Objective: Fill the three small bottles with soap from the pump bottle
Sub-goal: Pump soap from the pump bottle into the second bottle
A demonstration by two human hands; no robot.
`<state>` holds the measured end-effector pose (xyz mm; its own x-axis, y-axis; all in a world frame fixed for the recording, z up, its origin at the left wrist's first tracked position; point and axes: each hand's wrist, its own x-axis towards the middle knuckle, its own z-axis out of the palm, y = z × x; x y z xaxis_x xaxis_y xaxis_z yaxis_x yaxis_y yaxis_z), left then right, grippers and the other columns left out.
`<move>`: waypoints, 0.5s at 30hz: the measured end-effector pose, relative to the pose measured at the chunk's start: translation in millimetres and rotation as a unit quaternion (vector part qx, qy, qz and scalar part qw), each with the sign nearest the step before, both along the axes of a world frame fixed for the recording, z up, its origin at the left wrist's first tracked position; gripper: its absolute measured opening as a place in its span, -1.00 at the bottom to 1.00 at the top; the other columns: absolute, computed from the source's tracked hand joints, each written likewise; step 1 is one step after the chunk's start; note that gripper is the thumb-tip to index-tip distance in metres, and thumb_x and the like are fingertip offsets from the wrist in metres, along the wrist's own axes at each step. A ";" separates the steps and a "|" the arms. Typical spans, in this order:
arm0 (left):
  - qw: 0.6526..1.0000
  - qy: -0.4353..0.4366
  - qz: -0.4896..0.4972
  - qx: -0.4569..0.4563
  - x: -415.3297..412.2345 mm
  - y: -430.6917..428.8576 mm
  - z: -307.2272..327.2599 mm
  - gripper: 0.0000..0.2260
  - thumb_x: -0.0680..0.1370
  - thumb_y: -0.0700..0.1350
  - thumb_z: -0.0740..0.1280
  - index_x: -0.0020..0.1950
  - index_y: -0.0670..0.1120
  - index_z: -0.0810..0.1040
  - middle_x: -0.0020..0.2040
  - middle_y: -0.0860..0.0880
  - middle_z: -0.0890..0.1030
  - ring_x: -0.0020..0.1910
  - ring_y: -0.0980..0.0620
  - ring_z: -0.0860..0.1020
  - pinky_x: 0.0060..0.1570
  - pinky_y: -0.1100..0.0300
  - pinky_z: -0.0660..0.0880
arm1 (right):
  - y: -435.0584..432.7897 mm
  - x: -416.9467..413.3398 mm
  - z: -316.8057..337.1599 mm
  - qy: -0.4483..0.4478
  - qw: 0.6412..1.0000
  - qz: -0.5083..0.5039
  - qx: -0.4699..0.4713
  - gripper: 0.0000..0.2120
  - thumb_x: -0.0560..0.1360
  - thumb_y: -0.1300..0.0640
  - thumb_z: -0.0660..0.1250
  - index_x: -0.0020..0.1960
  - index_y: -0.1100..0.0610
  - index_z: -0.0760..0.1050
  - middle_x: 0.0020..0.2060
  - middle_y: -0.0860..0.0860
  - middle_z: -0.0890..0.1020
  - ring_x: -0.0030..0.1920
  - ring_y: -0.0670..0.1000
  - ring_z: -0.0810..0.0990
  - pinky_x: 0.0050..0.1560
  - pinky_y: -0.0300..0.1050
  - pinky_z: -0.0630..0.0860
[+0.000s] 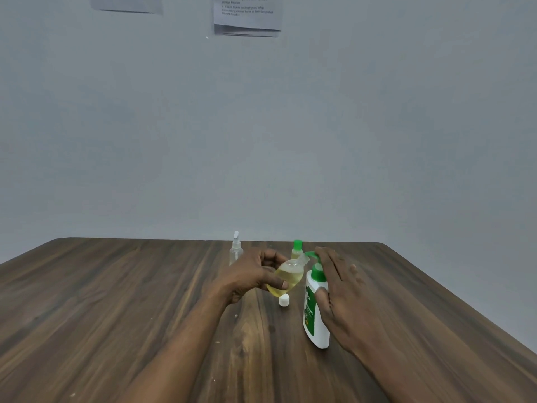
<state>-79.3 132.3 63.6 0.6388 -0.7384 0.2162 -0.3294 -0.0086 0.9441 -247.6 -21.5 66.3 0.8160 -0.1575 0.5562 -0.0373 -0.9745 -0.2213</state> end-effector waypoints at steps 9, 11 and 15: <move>1.000 -0.001 0.001 0.003 0.4 -1.0 0.0 -0.68 0.32 -0.29 0.59 -0.05 0.08 0.73 -0.01 -0.04 0.74 -0.07 0.01 0.71 -0.10 0.12 0.65 | -0.7 3.1 -4.2 0.001 1.000 0.001 -0.017 -0.42 0.56 0.14 0.11 0.52 -0.02 0.00 0.49 -0.18 0.10 0.50 -0.17 0.01 0.51 -0.07 -0.05; 1.000 -0.002 0.002 0.004 0.1 -1.4 -0.2 -0.67 0.32 -0.29 0.59 -0.04 0.07 0.73 0.00 -0.05 0.74 -0.06 0.00 0.71 -0.09 0.11 0.65 | -0.5 3.2 -4.4 -0.003 1.000 0.003 -0.015 -0.42 0.55 0.14 0.11 0.52 -0.02 0.01 0.48 -0.18 0.12 0.50 -0.18 0.00 0.51 -0.06 -0.05; 1.000 0.003 0.001 0.005 -1.2 -0.6 0.5 -0.67 0.30 -0.27 0.59 -0.05 0.09 0.73 -0.01 -0.03 0.74 -0.06 0.00 0.72 -0.12 0.15 0.63 | -0.6 2.8 -4.9 -0.008 1.000 -0.005 -0.012 -0.40 0.55 0.13 0.11 0.53 -0.02 -0.03 0.49 -0.18 0.09 0.50 -0.19 0.01 0.51 -0.05 -0.03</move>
<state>-80.6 131.6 64.1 0.6418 -0.7387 0.2059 -0.3244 -0.0182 0.9458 -244.8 -22.2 61.4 0.8051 -0.1523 0.5732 -0.0444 -0.9792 -0.1977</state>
